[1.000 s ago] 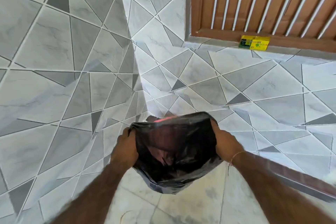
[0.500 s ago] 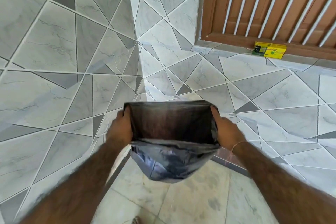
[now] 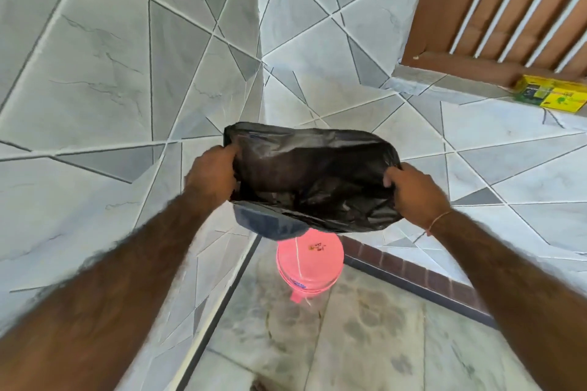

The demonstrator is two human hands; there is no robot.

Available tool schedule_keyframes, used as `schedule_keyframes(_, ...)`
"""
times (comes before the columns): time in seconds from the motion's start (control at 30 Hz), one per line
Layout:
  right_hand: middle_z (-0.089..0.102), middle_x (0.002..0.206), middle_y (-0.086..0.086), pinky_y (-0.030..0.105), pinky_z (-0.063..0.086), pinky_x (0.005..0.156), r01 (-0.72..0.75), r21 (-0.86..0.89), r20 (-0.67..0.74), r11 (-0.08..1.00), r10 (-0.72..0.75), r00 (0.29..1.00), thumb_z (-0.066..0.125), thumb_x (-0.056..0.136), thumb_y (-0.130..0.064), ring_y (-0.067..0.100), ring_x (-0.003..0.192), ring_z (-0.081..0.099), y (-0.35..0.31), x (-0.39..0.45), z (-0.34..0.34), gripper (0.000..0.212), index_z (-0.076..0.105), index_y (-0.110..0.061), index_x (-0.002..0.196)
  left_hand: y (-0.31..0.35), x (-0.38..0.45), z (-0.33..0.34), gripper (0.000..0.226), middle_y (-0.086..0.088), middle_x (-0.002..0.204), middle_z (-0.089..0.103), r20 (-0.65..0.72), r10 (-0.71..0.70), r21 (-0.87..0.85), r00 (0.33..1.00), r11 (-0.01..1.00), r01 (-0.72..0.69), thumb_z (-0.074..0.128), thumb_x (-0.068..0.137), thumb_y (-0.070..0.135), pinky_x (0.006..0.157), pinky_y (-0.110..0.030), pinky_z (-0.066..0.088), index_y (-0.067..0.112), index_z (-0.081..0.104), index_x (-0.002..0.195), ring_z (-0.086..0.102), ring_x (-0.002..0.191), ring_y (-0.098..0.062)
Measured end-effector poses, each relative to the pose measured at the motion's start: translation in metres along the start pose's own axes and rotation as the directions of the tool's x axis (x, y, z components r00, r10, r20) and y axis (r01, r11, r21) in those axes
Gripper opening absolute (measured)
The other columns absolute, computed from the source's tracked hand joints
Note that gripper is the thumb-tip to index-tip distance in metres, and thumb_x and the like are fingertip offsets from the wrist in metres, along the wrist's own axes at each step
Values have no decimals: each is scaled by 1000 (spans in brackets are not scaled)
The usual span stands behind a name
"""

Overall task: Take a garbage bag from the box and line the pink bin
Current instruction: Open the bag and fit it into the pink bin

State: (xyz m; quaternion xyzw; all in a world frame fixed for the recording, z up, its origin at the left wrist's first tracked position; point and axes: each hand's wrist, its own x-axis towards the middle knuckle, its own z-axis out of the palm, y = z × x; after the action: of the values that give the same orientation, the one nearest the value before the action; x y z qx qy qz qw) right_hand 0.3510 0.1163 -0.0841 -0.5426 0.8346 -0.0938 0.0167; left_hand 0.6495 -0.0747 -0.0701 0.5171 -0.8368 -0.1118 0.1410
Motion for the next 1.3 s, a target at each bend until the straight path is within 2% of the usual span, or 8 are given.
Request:
schedule_keyframes(0.07, 60, 112, 21, 41, 48, 85, -58, 52, 10, 997, 57, 998, 51, 80, -2, 46, 93, 59, -11, 9, 12, 32, 63, -15, 107, -14, 7, 5, 23, -15, 104, 65, 34, -14, -8, 999, 1000, 14, 63, 81, 8, 87, -44, 53, 13, 64, 103, 62, 94, -38)
schedule_keyframes(0.13, 61, 119, 23, 45, 47, 92, -90, 97, 20, 991, 88, 996, 50, 79, 0, 47, 102, 58, -23, 15, 24, 46, 62, -14, 121, -27, 9, 11, 25, -16, 109, 65, 60, -52, -30, 997, 998, 54, 62, 81, 3, 90, -44, 52, 11, 67, 105, 62, 98, -38)
schedule_keyframes(0.37, 54, 128, 29, 49, 45, 97, -233, 128, 112, 964, 220, 969, 48, 82, -3, 48, 112, 55, -53, 21, 55, 68, 33, -15, 147, -58, -11, 43, 30, -15, 120, 61, 146, -119, -68, 982, 989, 130, 57, 89, 11, 94, -48, 51, 9, 58, 119, 62, 107, -37)
schedule_keyframes(0.6, 55, 126, 28, 49, 45, 96, -230, 150, 91, 961, 219, 972, 45, 85, -6, 48, 110, 56, -76, 27, 74, 65, 29, -11, 148, -73, -15, 51, 34, -12, 127, 60, 213, -157, -89, 964, 980, 179, 50, 96, 28, 100, -43, 47, 11, 52, 127, 61, 112, -34)
schedule_keyframes(0.8, 56, 128, 26, 50, 45, 98, -235, 203, 51, 951, 229, 972, 41, 88, -11, 47, 110, 56, -78, 30, 78, 60, 31, -14, 147, -72, -1, 45, 38, -11, 132, 56, 223, -105, -30, 969, 993, 115, 55, 93, 21, 102, -42, 45, 13, 52, 130, 57, 117, -33)
schedule_keyframes(1.0, 55, 128, 26, 50, 44, 98, -263, 247, 52, 933, 258, 965, 42, 87, -10, 47, 110, 55, -78, 30, 73, 60, 32, -16, 146, -70, 5, 43, 38, -12, 131, 58, 246, -104, -82, 964, 988, 127, 55, 94, 26, 103, -41, 43, 11, 52, 129, 58, 117, -33)
schedule_keyframes(1.13, 55, 129, 26, 49, 43, 99, -279, 281, 50, 918, 277, 960, 36, 83, -24, 48, 112, 54, -78, 25, 65, 62, 33, -15, 145, -64, 9, 45, 42, -11, 133, 57, 266, -86, -68, 960, 992, 108, 57, 93, 28, 105, -39, 42, 11, 50, 132, 57, 119, -32)
schedule_keyframes(1.3, 54, 127, 27, 49, 43, 97, -309, 254, 65, 916, 303, 951, 45, 86, -7, 48, 110, 55, -64, 30, 70, 62, 31, -15, 146, -52, 18, 51, 45, -12, 135, 56, 284, -88, -128, 955, 983, 128, 55, 95, 32, 107, -40, 40, 10, 48, 133, 55, 121, -32)
